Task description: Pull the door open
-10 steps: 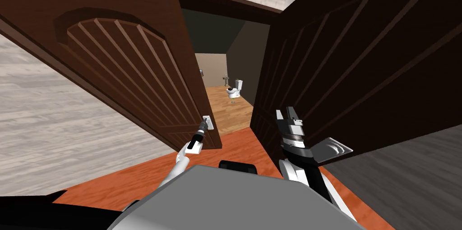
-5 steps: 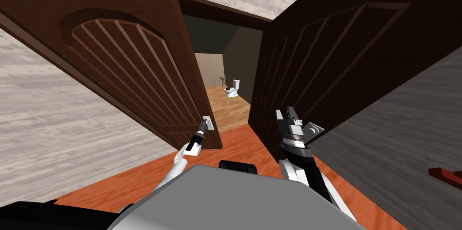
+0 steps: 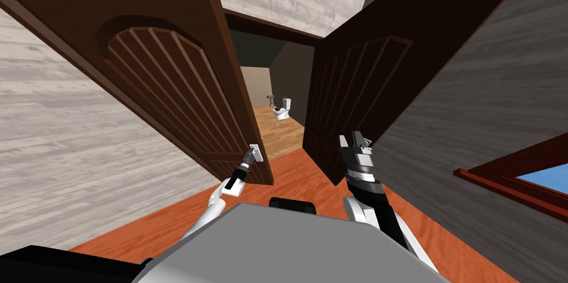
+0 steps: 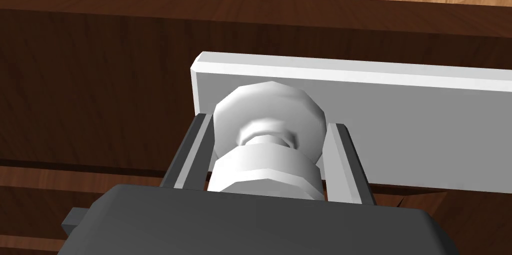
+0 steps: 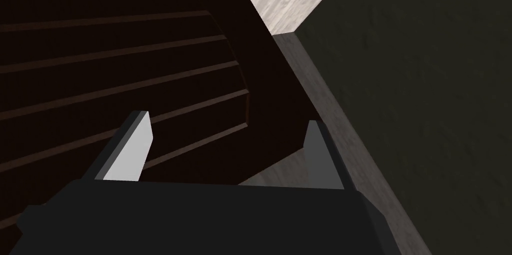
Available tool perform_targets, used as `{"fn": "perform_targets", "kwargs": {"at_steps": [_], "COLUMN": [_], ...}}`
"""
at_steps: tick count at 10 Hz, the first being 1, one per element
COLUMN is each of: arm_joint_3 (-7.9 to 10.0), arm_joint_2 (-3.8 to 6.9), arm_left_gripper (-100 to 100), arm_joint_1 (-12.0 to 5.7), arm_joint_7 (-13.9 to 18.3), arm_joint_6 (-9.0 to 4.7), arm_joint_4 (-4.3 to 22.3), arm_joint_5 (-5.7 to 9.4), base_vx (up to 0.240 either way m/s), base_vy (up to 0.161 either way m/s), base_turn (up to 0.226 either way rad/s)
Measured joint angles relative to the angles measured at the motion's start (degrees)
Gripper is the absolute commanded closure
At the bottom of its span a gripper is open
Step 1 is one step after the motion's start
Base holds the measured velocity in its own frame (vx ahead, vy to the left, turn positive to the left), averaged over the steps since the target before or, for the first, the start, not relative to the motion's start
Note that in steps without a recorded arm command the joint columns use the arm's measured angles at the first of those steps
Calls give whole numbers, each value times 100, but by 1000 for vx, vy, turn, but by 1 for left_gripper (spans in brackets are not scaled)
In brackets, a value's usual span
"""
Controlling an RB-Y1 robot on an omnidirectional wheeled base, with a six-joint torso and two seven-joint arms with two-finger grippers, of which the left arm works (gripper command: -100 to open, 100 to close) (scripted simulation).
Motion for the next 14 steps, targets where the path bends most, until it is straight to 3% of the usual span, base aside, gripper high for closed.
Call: {"fn": "perform_targets", "kwargs": {"at_steps": [1,3,10,11,14], "arm_joint_3": [-26,-101,-383,-403,-468], "arm_joint_2": [-7,126,670,670,834], "arm_left_gripper": [100,100,100,100,100], "arm_joint_1": [18,126,584,608,722], "arm_joint_7": [8,104,468,476,581], "arm_joint_6": [1,-128,-597,-599,-814], "arm_joint_4": [7,-48,-277,-275,-287], "arm_joint_5": [-4,8,43,40,49], "base_vx": [-162,-192,-183,-126,-190], "base_vy": [68,96,67,57,89], "base_turn": [-132,-149,-100,-111,-132]}}
